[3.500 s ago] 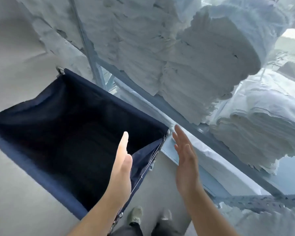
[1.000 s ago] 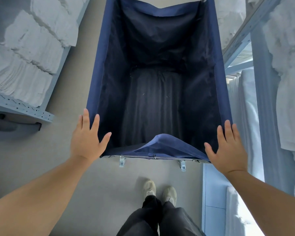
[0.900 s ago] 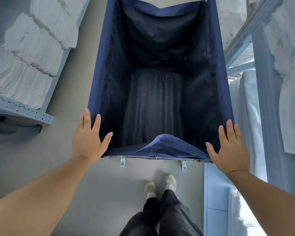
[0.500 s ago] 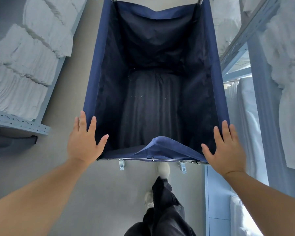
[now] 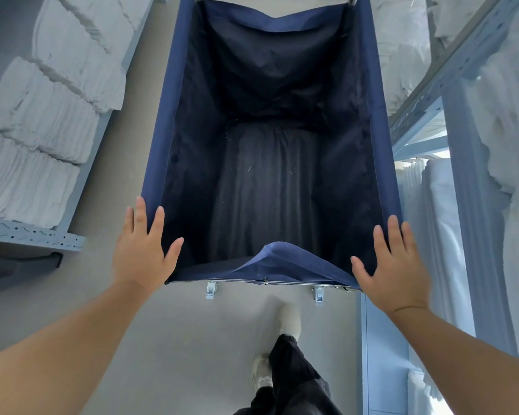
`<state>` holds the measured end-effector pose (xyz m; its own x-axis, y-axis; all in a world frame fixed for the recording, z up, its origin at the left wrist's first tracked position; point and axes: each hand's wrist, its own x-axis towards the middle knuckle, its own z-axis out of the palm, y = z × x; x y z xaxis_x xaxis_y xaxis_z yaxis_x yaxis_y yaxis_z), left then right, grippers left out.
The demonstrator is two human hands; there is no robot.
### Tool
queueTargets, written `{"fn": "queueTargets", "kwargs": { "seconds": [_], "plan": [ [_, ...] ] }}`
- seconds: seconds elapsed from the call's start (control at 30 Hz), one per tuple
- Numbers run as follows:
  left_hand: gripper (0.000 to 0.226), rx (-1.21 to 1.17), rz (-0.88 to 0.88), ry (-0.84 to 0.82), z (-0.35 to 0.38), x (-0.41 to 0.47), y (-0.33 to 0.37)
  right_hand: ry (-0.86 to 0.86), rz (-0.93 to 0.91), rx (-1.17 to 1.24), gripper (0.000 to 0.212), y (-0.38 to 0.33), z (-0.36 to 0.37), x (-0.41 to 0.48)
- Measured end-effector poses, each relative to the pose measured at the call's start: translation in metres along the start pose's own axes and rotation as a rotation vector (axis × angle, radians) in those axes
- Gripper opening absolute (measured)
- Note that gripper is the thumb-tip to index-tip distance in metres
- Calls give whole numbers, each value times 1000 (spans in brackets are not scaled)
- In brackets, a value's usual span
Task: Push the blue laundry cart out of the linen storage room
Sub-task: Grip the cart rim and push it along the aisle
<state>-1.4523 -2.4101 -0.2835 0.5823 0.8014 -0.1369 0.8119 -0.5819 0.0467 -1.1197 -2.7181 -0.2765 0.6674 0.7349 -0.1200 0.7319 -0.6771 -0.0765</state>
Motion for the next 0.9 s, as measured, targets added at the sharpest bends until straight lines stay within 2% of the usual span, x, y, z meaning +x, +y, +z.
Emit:
{"fn": "queueTargets", "kwargs": {
  "seconds": [0.17, 0.3, 0.43, 0.63, 0.9],
  "plan": [
    [67, 10, -8, 4, -4, 27, 5, 8, -4, -9, 82, 0, -4, 27],
    [78, 27, -5, -10, -8, 46, 8, 38, -23, -18, 81, 2, -4, 48],
    [74, 37, 3, 24, -9, 67, 10, 28, -20, -34, 81, 2, -6, 71],
    [97, 81, -13, 0, -17, 97, 17, 32, -34, -69, 76, 4, -8, 103],
    [101, 136, -30, -16, -19, 140, 13, 20, -26, -164, 81, -4, -10, 143]
  ]
}}
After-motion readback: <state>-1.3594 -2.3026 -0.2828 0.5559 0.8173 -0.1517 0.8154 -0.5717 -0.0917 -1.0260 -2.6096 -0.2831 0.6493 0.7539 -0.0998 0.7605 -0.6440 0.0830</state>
